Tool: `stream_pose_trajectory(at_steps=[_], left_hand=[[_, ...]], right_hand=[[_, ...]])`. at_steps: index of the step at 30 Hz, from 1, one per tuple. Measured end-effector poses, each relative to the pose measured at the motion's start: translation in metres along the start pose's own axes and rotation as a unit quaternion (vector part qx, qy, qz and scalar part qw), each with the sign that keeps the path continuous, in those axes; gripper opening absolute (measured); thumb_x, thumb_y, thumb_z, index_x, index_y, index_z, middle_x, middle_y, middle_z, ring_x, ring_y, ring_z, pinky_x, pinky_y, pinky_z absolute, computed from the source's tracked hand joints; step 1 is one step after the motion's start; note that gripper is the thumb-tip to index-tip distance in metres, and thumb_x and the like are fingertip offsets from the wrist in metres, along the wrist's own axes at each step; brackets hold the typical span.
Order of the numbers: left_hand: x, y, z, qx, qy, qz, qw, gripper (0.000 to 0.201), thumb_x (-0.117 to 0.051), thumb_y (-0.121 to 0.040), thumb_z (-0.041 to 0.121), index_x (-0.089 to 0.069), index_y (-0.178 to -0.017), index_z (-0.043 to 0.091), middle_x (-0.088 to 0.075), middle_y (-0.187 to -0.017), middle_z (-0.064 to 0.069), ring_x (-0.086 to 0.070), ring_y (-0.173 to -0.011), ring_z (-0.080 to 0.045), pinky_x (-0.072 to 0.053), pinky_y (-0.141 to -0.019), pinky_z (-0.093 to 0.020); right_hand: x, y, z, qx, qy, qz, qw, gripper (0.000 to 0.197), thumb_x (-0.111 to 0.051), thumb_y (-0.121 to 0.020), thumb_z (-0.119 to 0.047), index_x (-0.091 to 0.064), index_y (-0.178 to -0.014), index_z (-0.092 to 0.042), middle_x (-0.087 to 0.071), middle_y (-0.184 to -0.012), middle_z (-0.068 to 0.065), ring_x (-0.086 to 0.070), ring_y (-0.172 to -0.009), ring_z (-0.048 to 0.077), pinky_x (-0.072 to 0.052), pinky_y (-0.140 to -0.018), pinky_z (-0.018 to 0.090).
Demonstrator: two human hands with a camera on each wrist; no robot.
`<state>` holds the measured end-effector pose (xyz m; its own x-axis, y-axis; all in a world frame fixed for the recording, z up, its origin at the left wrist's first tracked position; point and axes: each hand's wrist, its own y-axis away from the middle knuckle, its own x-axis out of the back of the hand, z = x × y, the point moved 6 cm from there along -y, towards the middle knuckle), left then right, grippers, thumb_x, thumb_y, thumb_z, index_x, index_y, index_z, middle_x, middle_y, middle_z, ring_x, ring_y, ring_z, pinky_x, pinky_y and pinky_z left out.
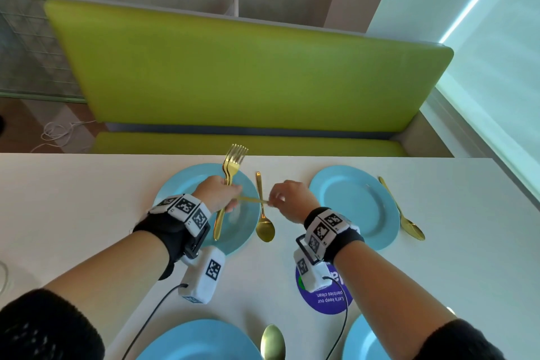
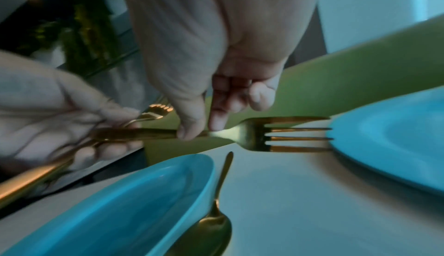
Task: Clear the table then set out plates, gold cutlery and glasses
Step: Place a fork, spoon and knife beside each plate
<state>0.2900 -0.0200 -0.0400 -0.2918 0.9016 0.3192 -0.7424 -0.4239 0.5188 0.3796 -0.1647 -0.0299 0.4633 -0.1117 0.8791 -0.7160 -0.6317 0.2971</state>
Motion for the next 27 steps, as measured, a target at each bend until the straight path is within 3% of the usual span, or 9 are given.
stream_pose_trajectory(at_steps=[3,5,7,9,11,13,19,23,27], left_hand=[[0.006,-0.002,0.001,0.008,0.054,0.030,0.998,0.020,-0.054,-0.093,0.021,-0.052,-0.088,0.002,-0.063,-0.078,-0.013,-0.059,-0.075,-0.027,-0.047,-0.070,-0.037],[0.005,-0.001,0.003,0.016,0.069,0.025,0.997,0.018,-0.052,-0.095,0.018,-0.050,-0.096,-0.001,-0.060,-0.081,-0.013,-0.057,-0.071,-0.025,-0.047,-0.063,-0.030],[0.002,0.002,0.005,0.020,0.076,0.014,0.997,0.015,-0.051,-0.095,0.014,-0.049,-0.099,-0.001,-0.058,-0.081,-0.012,-0.055,-0.066,-0.020,-0.044,-0.058,-0.025],[-0.002,0.003,0.004,0.020,0.079,0.007,0.997,0.014,-0.051,-0.095,0.011,-0.050,-0.101,-0.001,-0.057,-0.079,-0.011,-0.055,-0.066,-0.019,-0.044,-0.058,-0.025],[-0.005,0.004,0.002,0.023,0.081,0.007,0.996,0.015,-0.052,-0.094,0.011,-0.051,-0.102,-0.002,-0.058,-0.078,-0.011,-0.055,-0.069,-0.021,-0.044,-0.059,-0.025],[-0.008,0.004,0.000,0.026,0.090,0.006,0.996,0.015,-0.052,-0.094,0.012,-0.052,-0.100,-0.002,-0.059,-0.078,-0.011,-0.056,-0.068,-0.021,-0.044,-0.058,-0.025],[-0.019,0.007,-0.004,0.038,0.107,-0.001,0.994,0.009,-0.053,-0.094,0.011,-0.051,-0.091,0.002,-0.059,-0.078,-0.010,-0.056,-0.064,-0.017,-0.045,-0.060,-0.025],[-0.021,0.008,-0.004,0.041,0.112,-0.005,0.993,0.015,-0.053,-0.094,0.011,-0.050,-0.102,-0.001,-0.059,-0.078,-0.010,-0.056,-0.064,-0.017,-0.044,-0.059,-0.024],[-0.019,0.007,-0.004,0.040,0.114,0.002,0.993,0.009,-0.052,-0.094,0.011,-0.051,-0.092,0.002,-0.059,-0.077,-0.009,-0.056,-0.064,-0.017,-0.044,-0.057,-0.024]], right_hand=[[0.001,-0.004,0.035,-0.118,-0.032,0.016,0.992,0.020,-0.052,-0.093,-0.022,-0.067,-0.098,-0.009,-0.067,-0.105,0.010,-0.062,-0.091,0.026,-0.054,-0.084,0.035],[-0.004,-0.006,0.053,-0.174,-0.005,0.004,0.985,0.024,-0.051,-0.093,-0.028,-0.062,-0.092,-0.006,-0.068,-0.108,0.013,-0.059,-0.088,0.024,-0.053,-0.082,0.032],[-0.012,-0.006,0.066,-0.222,0.002,-0.010,0.975,0.030,-0.051,-0.092,-0.031,-0.064,-0.098,-0.004,-0.067,-0.105,0.012,-0.057,-0.086,0.022,-0.052,-0.066,0.028],[-0.021,-0.004,0.074,-0.254,-0.011,-0.019,0.967,0.030,-0.053,-0.092,-0.030,-0.064,-0.099,-0.004,-0.062,-0.091,0.009,-0.053,-0.080,0.021,-0.035,-0.046,0.021],[-0.029,-0.004,0.080,-0.282,-0.043,-0.005,0.959,0.021,-0.055,-0.090,-0.025,-0.058,-0.078,-0.007,-0.057,-0.085,0.006,-0.053,-0.077,0.021,-0.029,-0.042,0.019],[-0.035,-0.006,0.086,-0.303,-0.076,0.014,0.950,0.027,-0.056,-0.087,-0.018,-0.048,-0.063,-0.010,-0.058,-0.082,0.007,-0.055,-0.075,0.022,-0.031,-0.041,0.021],[-0.036,-0.002,0.086,-0.319,-0.116,0.053,0.939,0.010,-0.061,-0.083,-0.016,-0.058,-0.076,-0.009,-0.059,-0.076,0.005,-0.059,-0.072,0.025,-0.046,-0.058,0.026],[-0.028,0.000,0.089,-0.337,-0.121,0.094,0.929,0.018,-0.065,-0.080,-0.023,-0.057,-0.089,-0.009,-0.062,-0.085,0.006,-0.067,-0.085,0.029,-0.055,-0.071,0.033],[-0.022,-0.001,0.097,-0.349,-0.154,0.118,0.917,0.029,-0.068,-0.077,-0.023,-0.055,-0.100,-0.011,-0.069,-0.094,0.009,-0.070,-0.086,0.030,-0.058,-0.079,0.040]])
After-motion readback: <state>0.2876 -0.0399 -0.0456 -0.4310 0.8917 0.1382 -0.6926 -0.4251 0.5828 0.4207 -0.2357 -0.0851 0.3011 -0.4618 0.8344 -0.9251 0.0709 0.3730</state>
